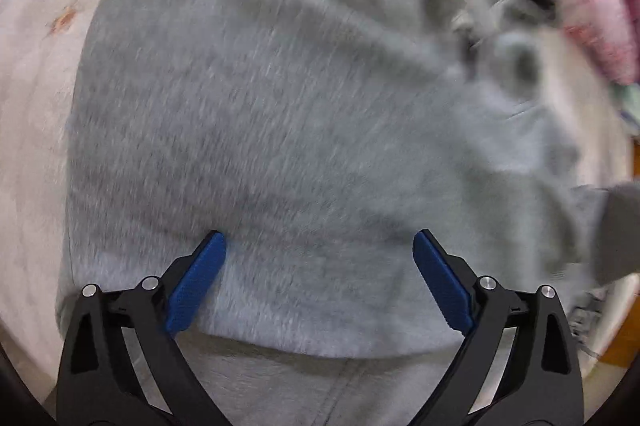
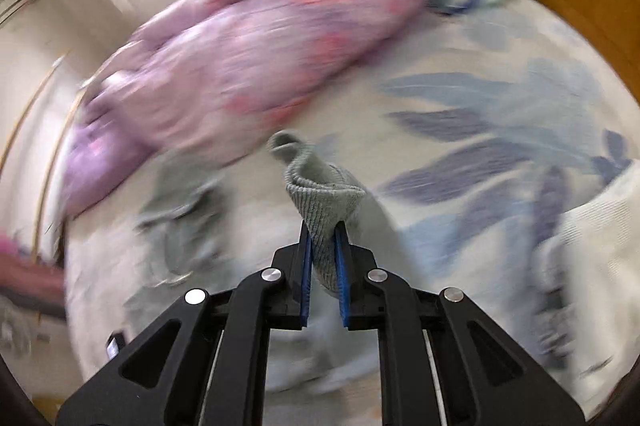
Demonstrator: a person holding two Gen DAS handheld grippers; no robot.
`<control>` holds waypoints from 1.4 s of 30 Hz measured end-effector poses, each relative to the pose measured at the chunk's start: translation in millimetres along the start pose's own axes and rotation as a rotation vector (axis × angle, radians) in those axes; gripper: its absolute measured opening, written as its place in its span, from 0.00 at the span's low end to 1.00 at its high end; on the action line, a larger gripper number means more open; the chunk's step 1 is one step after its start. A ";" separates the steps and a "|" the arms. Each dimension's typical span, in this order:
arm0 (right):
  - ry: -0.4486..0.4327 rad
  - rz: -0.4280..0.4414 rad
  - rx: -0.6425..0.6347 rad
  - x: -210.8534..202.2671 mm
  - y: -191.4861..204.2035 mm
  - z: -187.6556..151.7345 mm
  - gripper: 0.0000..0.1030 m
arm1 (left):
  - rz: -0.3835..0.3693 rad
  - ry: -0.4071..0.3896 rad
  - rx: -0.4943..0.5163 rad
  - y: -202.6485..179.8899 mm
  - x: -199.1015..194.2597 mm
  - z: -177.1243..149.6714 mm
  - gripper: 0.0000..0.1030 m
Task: Fold large clothes
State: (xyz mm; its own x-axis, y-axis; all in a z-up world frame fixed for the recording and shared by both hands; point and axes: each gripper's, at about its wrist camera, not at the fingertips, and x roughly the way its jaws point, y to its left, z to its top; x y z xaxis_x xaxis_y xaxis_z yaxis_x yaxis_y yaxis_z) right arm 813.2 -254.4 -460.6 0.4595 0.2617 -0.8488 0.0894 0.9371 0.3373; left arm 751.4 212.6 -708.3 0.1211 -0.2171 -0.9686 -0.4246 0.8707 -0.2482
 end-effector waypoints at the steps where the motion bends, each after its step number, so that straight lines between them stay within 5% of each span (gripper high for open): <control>1: 0.009 0.030 -0.039 2.7 34.9 -11.1 0.10 | -0.040 -0.005 -0.009 5.9 -9.9 2.0 0.91; 6: 0.063 0.140 -0.177 35.2 170.9 -74.6 0.10 | -0.103 -0.065 0.008 48.9 -67.9 9.2 0.91; 10: 0.166 0.222 -0.255 87.8 261.1 -132.9 0.10 | -0.069 -0.151 0.015 94.3 -110.1 23.0 0.91; 18: 0.436 0.189 -0.346 212.6 336.7 -229.9 0.15 | -0.063 -0.169 -0.095 171.4 -120.1 23.8 0.91; 21: 0.545 0.245 -0.206 246.2 327.5 -244.2 0.18 | -0.061 -0.164 -0.127 185.0 -117.1 20.0 0.91; 24: 0.561 0.308 -0.180 240.1 323.7 -243.9 0.25 | -0.082 -0.172 -0.134 181.4 -118.9 14.9 0.91; 27: 0.533 0.337 -0.169 214.4 313.7 -230.3 0.32 | -0.114 -0.200 -0.119 167.1 -127.1 15.8 0.91; 30: 0.457 0.374 -0.172 177.6 288.0 -200.1 0.49 | -0.150 -0.208 -0.107 144.6 -130.3 20.8 0.91; 34: 0.349 0.202 -0.175 153.0 214.7 -161.0 0.46 | -0.182 -0.154 -0.035 101.1 -110.0 30.4 0.91; 36: 0.331 0.079 -0.156 154.2 171.2 -148.0 0.33 | -0.122 -0.101 0.015 80.1 -86.6 36.5 0.91; 42: 0.460 -0.010 -0.019 202.9 63.5 -144.8 0.19 | -0.010 0.017 0.012 72.6 -19.2 48.3 0.91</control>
State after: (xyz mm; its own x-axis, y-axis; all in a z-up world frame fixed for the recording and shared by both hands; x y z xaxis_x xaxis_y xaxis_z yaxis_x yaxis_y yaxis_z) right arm 784.2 -108.4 -670.4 0.0181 0.3243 -0.9458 0.0734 0.9430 0.3247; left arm 761.6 301.3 -707.1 0.1098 -0.2328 -0.9663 -0.4125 0.8739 -0.2574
